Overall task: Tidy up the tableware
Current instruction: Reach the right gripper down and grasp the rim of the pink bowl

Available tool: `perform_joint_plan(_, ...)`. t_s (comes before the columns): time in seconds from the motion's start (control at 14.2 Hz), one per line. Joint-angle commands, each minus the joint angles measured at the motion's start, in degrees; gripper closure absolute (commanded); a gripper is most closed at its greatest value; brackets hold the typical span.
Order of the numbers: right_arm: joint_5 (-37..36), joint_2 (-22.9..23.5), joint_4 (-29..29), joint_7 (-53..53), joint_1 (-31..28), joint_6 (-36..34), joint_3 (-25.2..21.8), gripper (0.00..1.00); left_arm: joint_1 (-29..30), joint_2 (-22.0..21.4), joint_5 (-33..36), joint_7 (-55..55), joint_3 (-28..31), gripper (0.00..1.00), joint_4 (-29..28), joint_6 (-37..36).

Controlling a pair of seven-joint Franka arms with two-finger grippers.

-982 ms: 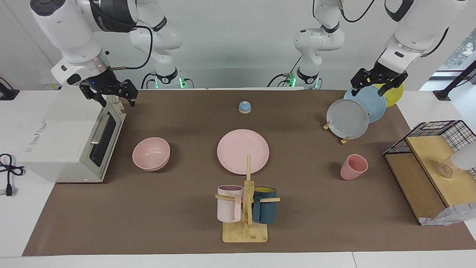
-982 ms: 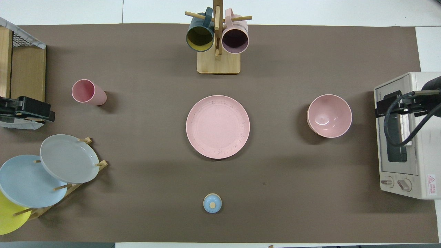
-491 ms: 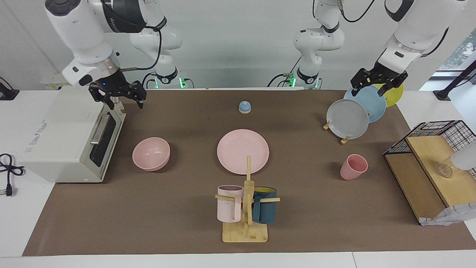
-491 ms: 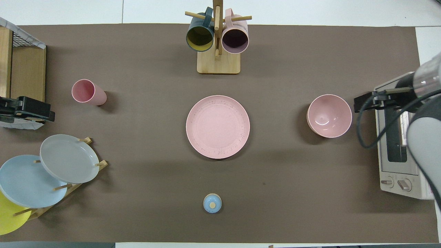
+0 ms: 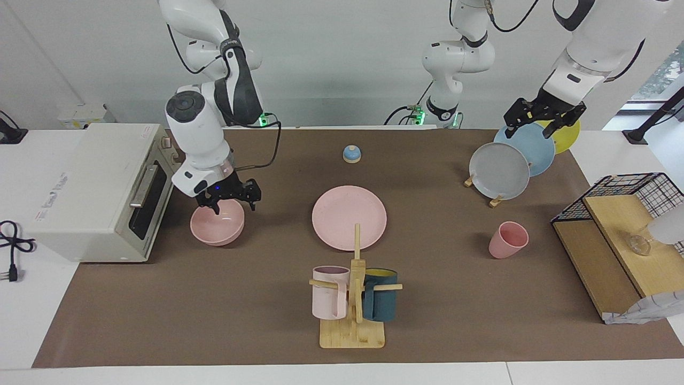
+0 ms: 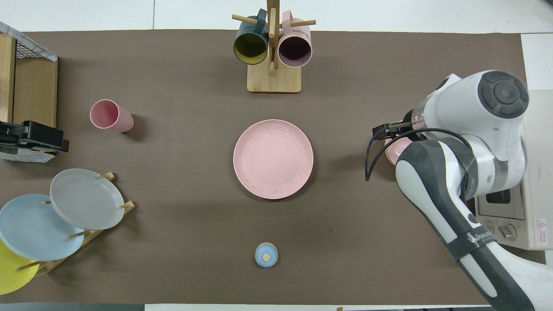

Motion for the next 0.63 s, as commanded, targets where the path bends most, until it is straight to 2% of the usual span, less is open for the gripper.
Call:
perform_joint_plan(0.0, 0.2, -2.6, -5.3, -0.2, -0.1, 3.3, 0.1, 0.00, 0.4, -0.6, 1.2, -0.3, -0.4, 0.00, 0.1, -0.5)
perform_joint_plan(0.28, 0.2, -1.6, -8.9, -0.3, 0.3, 7.4, 0.1, 0.40, 0.3, -0.6, 1.2, -0.3, -0.5, 0.00, 0.1, -0.6)
perform_joint_plan(0.35, 0.2, -0.7, -8.9, -0.6, 0.3, 7.6, 0.1, 0.48, 0.2, -0.6, 1.2, -0.4, -0.5, 0.00, 0.1, -0.3)
perform_joint_plan(0.56, -0.2, -0.6, -9.0, -1.6, 0.3, 8.5, 0.1, 0.58, 0.0, -0.6, 1.2, -0.4, -0.5, 0.00, 0.1, -0.2)
